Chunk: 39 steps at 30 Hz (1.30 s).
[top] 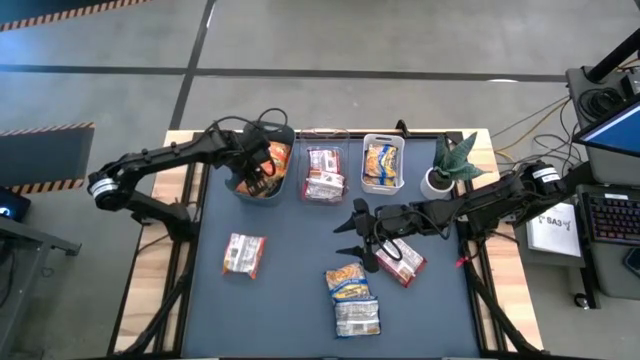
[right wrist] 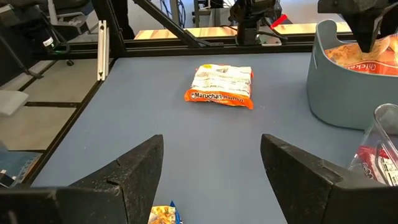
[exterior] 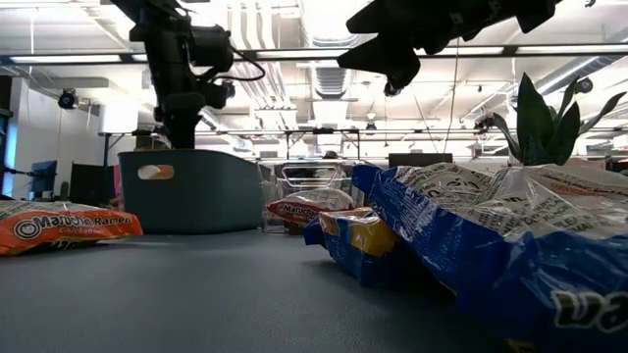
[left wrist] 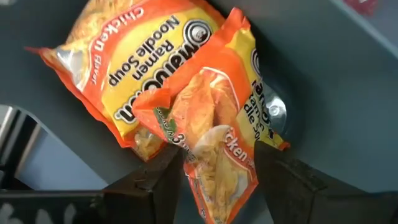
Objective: Sort Maruchan noodles
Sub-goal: Put the orange noodle pack into the dark green bin
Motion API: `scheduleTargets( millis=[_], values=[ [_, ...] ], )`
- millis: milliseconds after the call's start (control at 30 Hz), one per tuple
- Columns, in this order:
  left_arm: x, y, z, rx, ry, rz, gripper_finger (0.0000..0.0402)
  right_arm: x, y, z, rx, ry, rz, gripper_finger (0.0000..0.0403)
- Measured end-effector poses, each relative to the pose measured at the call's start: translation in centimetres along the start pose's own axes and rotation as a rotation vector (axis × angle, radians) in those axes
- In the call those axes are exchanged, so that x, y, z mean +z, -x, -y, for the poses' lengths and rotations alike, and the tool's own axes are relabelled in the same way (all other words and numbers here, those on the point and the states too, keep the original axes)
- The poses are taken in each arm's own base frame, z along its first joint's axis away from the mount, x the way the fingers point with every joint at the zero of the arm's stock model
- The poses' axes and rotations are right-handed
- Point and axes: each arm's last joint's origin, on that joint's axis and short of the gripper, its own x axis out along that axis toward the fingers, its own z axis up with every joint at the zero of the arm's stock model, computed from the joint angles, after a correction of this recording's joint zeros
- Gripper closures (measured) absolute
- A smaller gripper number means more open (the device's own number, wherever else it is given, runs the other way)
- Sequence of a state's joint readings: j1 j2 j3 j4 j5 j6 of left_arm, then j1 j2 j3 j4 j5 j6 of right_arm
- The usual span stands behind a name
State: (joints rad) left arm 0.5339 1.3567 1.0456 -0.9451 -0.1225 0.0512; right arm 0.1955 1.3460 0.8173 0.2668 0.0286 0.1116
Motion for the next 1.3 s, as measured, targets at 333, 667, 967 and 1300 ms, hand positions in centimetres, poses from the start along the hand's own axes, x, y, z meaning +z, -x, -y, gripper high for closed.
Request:
scheduleTargets(
  millis=[333, 667, 967, 1300],
  values=[
    [1.1, 1.3, -0.4, 0.083, -0.099, 0.058, 0.0262, 0.0, 0.0, 0.1, -0.051, 0.0, 0.006, 0.0147],
    [1.5, -0.2, -1.3, 0.141, -0.098, 0.096, 0.0388, 0.0, 0.0, 0.2, -0.052, 0.0, 0.005, 0.0149],
    [1.1, -3.6, -1.7, 0.137, -0.1, 0.001, 0.0399, 0.0, 0.0, 0.2, -0.052, 0.0, 0.005, 0.0145],
    [0.9, -6.0, -1.6, 0.111, -0.089, -0.094, 0.0401, 0.0, 0.0, 0.1, -0.052, 0.0, 0.005, 0.0145]
  ],
)
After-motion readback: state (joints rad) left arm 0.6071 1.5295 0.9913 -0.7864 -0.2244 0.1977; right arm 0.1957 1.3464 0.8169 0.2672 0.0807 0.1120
